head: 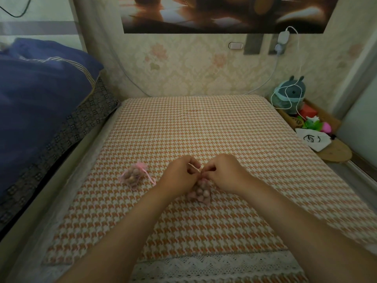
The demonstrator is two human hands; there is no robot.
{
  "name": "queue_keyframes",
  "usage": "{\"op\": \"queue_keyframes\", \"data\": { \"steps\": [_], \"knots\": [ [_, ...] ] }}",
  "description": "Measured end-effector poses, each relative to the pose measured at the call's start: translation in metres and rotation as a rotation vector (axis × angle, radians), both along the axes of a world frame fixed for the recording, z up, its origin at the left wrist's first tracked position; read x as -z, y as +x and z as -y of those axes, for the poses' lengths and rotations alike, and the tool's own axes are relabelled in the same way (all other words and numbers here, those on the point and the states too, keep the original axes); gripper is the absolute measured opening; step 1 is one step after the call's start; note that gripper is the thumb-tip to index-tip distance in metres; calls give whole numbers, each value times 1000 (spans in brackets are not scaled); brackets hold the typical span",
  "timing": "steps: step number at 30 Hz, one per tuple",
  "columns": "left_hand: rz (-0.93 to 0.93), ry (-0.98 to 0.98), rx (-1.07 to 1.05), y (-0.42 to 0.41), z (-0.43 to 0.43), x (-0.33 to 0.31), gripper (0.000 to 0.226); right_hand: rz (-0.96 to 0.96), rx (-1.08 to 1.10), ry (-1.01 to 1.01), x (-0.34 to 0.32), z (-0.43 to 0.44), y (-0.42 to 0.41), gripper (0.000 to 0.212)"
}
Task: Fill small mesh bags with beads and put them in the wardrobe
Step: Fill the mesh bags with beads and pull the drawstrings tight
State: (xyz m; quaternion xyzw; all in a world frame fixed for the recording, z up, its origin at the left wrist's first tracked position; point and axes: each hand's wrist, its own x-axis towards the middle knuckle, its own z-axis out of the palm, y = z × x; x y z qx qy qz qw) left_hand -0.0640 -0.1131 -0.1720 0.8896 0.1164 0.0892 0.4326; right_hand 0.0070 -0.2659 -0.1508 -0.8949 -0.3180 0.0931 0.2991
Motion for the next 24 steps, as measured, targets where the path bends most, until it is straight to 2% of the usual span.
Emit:
{"op": "queue_keyframes", "data": {
  "steps": [6, 10, 12, 14, 18, 20, 24],
  "knots": [
    [-68, -165, -112, 1, -1, -2, 18, 113, -136, -197, -9, -6, -2, 16],
    [-119, -382, -169, -1, 1, -3, 21, 209, -213, -341, -14, -12, -4, 17],
    [-124, -391, -178, -2, 2, -4, 21, 241, -218, -413, -14, -14, -7, 17],
    [-125, -300, -160, -3, 2, -4, 24, 250, -210, -408, -12, -12, -8, 16],
    [-138, -209, -32, -10, 4, -7, 45, 89, -155, -262, -10, -2, -2, 18],
    [-101, -128, 6, -11, 4, -8, 42, -33, -128, -184, -9, 1, 1, 20],
    [-48, 45, 35, -13, 0, -13, 26, -414, -54, 28, -8, 9, 2, 22]
  ]
}}
